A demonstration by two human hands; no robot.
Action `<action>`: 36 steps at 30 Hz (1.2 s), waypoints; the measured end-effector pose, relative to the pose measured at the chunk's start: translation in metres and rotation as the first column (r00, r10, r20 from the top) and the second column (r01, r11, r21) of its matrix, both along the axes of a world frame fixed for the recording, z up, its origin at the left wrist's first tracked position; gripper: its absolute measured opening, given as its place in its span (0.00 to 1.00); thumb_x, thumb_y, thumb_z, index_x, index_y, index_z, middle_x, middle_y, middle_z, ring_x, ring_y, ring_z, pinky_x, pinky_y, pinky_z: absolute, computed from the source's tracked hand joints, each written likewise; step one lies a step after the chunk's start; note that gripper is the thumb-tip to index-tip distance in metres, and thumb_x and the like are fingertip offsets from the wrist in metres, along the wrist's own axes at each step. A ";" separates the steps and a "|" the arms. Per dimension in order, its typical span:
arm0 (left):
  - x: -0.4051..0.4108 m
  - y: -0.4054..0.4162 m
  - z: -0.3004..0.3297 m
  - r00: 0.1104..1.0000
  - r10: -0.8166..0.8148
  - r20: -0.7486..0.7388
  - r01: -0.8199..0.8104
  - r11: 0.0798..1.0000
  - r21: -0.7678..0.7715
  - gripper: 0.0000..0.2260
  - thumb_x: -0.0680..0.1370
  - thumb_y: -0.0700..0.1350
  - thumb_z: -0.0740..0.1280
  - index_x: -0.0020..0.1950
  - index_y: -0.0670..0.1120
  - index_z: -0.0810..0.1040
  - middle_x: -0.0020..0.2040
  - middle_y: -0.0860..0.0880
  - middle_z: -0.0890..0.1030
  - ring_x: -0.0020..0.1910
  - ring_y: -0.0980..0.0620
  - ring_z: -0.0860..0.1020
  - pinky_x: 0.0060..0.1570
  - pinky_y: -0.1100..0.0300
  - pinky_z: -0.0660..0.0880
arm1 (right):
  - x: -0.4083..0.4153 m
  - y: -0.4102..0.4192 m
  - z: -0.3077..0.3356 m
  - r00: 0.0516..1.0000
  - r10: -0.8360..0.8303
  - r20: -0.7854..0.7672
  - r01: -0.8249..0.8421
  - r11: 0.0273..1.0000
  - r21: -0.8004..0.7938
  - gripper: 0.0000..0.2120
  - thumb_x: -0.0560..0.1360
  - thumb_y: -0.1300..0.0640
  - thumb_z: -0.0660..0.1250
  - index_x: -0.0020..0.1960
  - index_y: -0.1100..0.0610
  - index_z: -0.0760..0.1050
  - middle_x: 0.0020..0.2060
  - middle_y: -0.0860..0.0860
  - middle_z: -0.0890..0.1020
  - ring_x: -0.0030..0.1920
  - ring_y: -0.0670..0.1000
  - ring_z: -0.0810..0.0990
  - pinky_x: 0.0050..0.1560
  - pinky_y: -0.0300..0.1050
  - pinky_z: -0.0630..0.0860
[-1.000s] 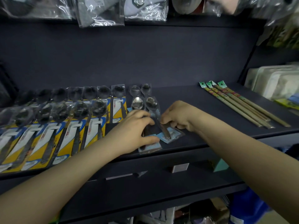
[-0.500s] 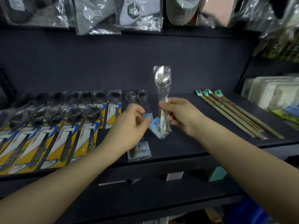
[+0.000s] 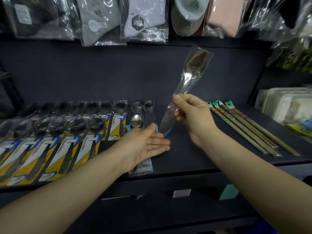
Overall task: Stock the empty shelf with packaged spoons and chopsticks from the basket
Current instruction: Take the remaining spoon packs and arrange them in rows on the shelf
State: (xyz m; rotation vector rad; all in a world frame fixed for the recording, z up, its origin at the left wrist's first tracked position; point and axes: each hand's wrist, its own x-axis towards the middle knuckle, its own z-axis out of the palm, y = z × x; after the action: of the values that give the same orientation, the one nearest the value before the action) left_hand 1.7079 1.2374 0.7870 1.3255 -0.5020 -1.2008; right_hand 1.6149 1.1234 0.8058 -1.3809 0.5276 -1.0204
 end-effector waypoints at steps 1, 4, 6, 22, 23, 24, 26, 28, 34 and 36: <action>0.001 -0.002 0.001 0.999 -0.020 -0.031 0.021 1.000 0.006 0.18 0.80 0.48 0.58 0.53 0.33 0.75 0.48 0.35 0.82 0.43 0.45 0.84 0.42 0.60 0.81 | 0.000 0.001 -0.002 1.000 0.018 -0.020 -0.017 1.000 0.016 0.10 0.74 0.60 0.67 0.34 0.53 0.76 0.28 0.47 0.75 0.27 0.43 0.72 0.27 0.33 0.70; 0.007 -0.009 0.003 0.992 -0.025 -0.127 0.027 1.000 0.010 0.17 0.80 0.46 0.57 0.54 0.32 0.74 0.49 0.35 0.81 0.43 0.45 0.83 0.43 0.60 0.80 | 0.002 0.002 -0.007 0.997 0.055 -0.059 -0.053 0.998 0.040 0.10 0.73 0.60 0.68 0.34 0.52 0.76 0.25 0.44 0.75 0.27 0.43 0.72 0.28 0.33 0.71; 0.010 -0.012 0.003 0.990 -0.010 -0.144 0.012 1.000 0.013 0.15 0.80 0.44 0.57 0.54 0.33 0.74 0.48 0.37 0.81 0.44 0.46 0.82 0.42 0.60 0.80 | 0.001 0.001 -0.007 0.995 0.075 -0.065 -0.072 0.996 0.048 0.09 0.73 0.60 0.69 0.34 0.53 0.77 0.25 0.44 0.76 0.26 0.42 0.73 0.27 0.33 0.70; 0.004 -0.021 -0.003 0.993 0.028 -0.111 -0.031 0.999 -0.030 0.08 0.77 0.38 0.62 0.52 0.39 0.78 0.42 0.45 0.85 0.38 0.52 0.84 0.39 0.61 0.81 | 0.000 -0.006 -0.004 0.991 0.089 -0.100 -0.100 0.989 -0.112 0.06 0.74 0.60 0.66 0.39 0.60 0.78 0.27 0.53 0.71 0.23 0.43 0.67 0.24 0.33 0.65; 0.005 -0.020 -0.003 0.997 0.035 -0.067 -0.037 0.999 -0.038 0.08 0.77 0.38 0.62 0.53 0.39 0.78 0.43 0.45 0.85 0.39 0.52 0.84 0.39 0.62 0.81 | 0.000 -0.006 -0.004 0.988 0.086 -0.129 -0.103 0.986 -0.133 0.07 0.75 0.60 0.66 0.41 0.63 0.79 0.27 0.53 0.70 0.22 0.43 0.66 0.23 0.34 0.64; 0.006 -0.020 -0.004 0.999 0.038 -0.011 -0.038 0.998 -0.042 0.08 0.77 0.39 0.62 0.54 0.40 0.78 0.44 0.45 0.85 0.41 0.52 0.84 0.40 0.62 0.81 | 0.000 -0.008 -0.004 0.982 0.089 -0.169 -0.114 0.982 -0.149 0.08 0.75 0.60 0.65 0.42 0.65 0.79 0.26 0.53 0.69 0.22 0.43 0.65 0.23 0.34 0.63; 0.005 -0.019 -0.005 0.996 0.020 0.084 -0.017 0.999 -0.036 0.09 0.77 0.41 0.62 0.55 0.41 0.78 0.47 0.45 0.84 0.45 0.51 0.83 0.43 0.61 0.81 | 0.001 -0.010 -0.003 0.959 0.116 -0.258 -0.159 0.975 -0.154 0.10 0.75 0.59 0.66 0.42 0.66 0.79 0.27 0.54 0.69 0.22 0.43 0.64 0.23 0.34 0.62; 0.004 -0.019 -0.007 0.994 -0.015 0.112 0.019 0.999 -0.030 0.09 0.77 0.41 0.63 0.55 0.43 0.79 0.50 0.45 0.84 0.49 0.51 0.82 0.48 0.60 0.79 | 0.003 -0.012 -0.003 0.934 0.156 -0.321 -0.201 0.973 -0.111 0.08 0.75 0.59 0.66 0.42 0.64 0.79 0.27 0.53 0.71 0.21 0.42 0.64 0.23 0.33 0.62; 0.001 -0.009 -0.002 0.993 -0.107 -0.046 0.101 0.988 -0.115 0.14 0.79 0.40 0.54 0.56 0.38 0.76 0.49 0.40 0.84 0.46 0.47 0.84 0.44 0.60 0.81 | 0.008 -0.016 -0.008 0.890 0.219 -0.400 -0.255 0.966 -0.039 0.07 0.73 0.57 0.69 0.38 0.57 0.80 0.28 0.46 0.81 0.31 0.42 0.79 0.35 0.32 0.76; 0.003 -0.005 0.001 0.987 -0.151 -0.054 0.142 0.980 -0.142 0.17 0.78 0.42 0.51 0.56 0.37 0.76 0.48 0.38 0.84 0.45 0.46 0.84 0.42 0.60 0.81 | 0.010 -0.014 -0.011 0.869 0.249 -0.428 -0.283 0.959 -0.015 0.08 0.74 0.56 0.68 0.41 0.60 0.81 0.34 0.50 0.82 0.36 0.47 0.80 0.40 0.36 0.77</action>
State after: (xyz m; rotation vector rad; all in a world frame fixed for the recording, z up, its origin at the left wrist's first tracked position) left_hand 1.7107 1.2321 0.7883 1.1447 -0.6340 -1.3020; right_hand 1.6246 1.1098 0.7948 -1.7051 0.5965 -0.5178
